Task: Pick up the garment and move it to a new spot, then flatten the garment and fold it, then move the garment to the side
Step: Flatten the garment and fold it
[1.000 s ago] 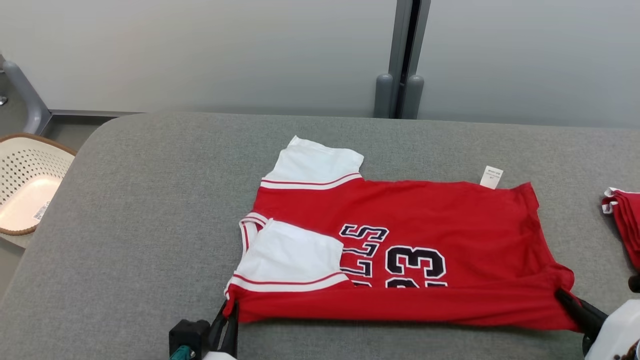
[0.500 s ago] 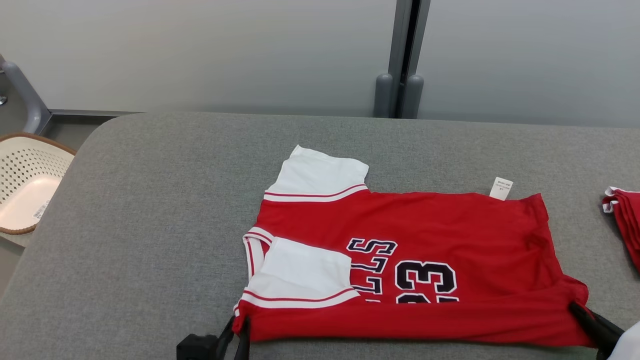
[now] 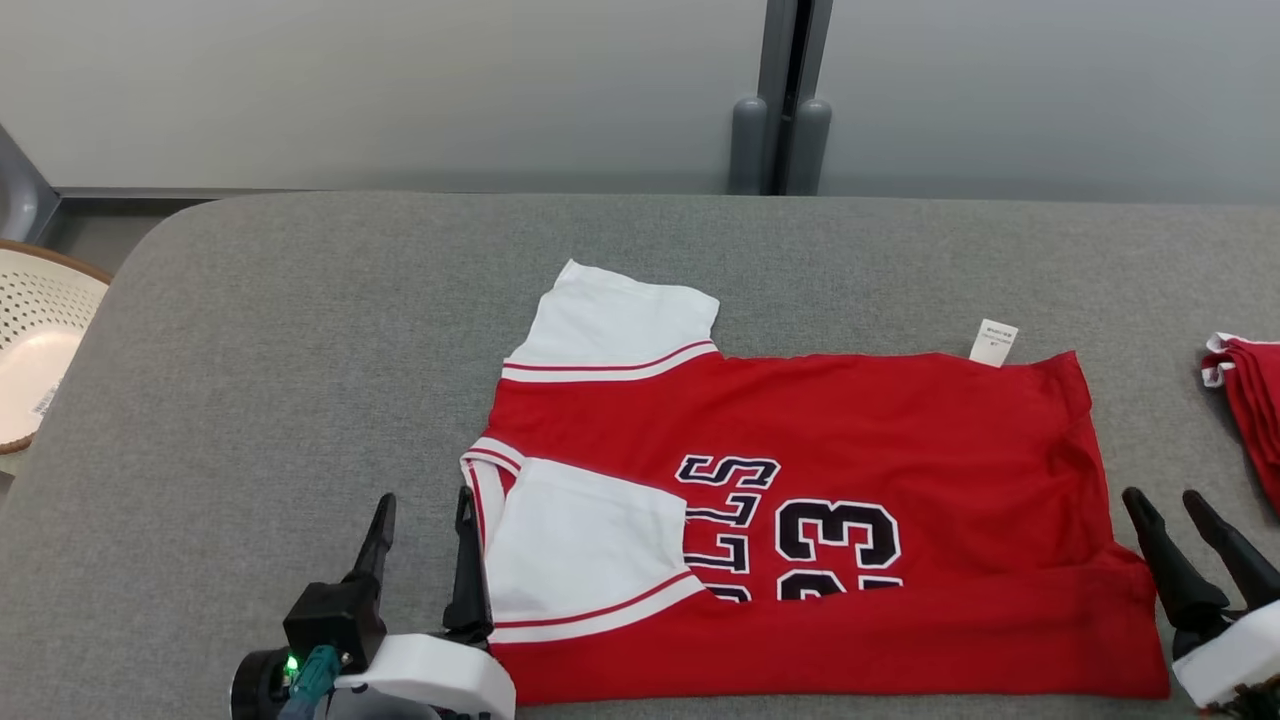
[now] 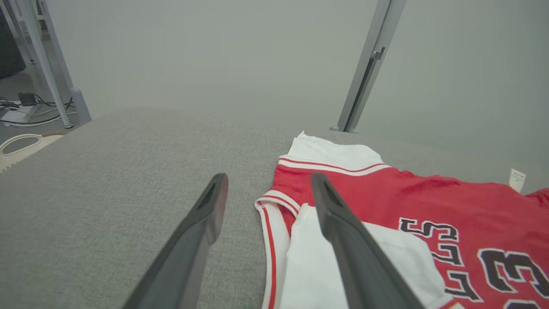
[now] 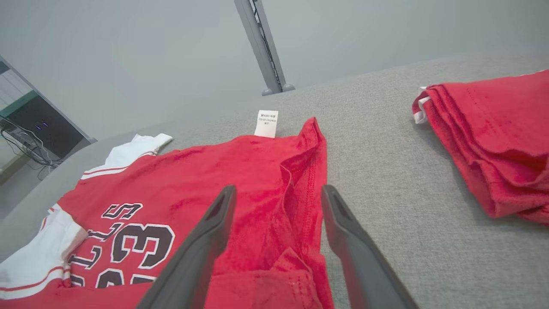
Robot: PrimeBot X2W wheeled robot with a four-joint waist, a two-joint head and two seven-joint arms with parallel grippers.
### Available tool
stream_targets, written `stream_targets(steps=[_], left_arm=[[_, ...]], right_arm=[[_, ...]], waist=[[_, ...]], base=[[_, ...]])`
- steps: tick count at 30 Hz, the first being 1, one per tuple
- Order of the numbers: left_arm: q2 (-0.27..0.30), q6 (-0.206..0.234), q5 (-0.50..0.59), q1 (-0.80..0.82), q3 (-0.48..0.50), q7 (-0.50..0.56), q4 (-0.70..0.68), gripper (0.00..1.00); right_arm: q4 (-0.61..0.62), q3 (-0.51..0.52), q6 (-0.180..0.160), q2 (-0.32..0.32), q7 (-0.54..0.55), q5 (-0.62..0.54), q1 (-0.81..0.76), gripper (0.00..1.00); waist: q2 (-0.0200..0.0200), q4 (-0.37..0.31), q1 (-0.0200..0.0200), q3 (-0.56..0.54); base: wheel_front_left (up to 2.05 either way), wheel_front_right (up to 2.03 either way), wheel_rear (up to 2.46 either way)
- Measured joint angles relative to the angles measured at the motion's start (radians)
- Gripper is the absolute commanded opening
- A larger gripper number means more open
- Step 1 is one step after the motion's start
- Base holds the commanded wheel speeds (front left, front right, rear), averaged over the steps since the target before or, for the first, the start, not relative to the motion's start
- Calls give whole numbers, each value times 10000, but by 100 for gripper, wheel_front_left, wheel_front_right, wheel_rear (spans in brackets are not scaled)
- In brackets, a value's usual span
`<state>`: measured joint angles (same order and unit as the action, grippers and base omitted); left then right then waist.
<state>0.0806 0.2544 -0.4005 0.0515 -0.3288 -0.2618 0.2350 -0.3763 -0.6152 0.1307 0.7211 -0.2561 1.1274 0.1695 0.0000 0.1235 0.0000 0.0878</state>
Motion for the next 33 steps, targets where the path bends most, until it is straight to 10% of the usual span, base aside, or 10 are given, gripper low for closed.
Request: stream_targets(steps=[12,33], left_arm=[[-288,-422,872,2829,-368,385,1864,100],[715,-1158,2153,9855,-1225,5620,5622,100]], right_arm=[[1009,1124,2,52,-54,-1843,895,100],[1965,-82,2,1448,-77,-1935,4041,100]], waist=[[0,-411,0,1375],[-1,-1839,0,4188]], base=[[0,0,0],[0,0,0]])
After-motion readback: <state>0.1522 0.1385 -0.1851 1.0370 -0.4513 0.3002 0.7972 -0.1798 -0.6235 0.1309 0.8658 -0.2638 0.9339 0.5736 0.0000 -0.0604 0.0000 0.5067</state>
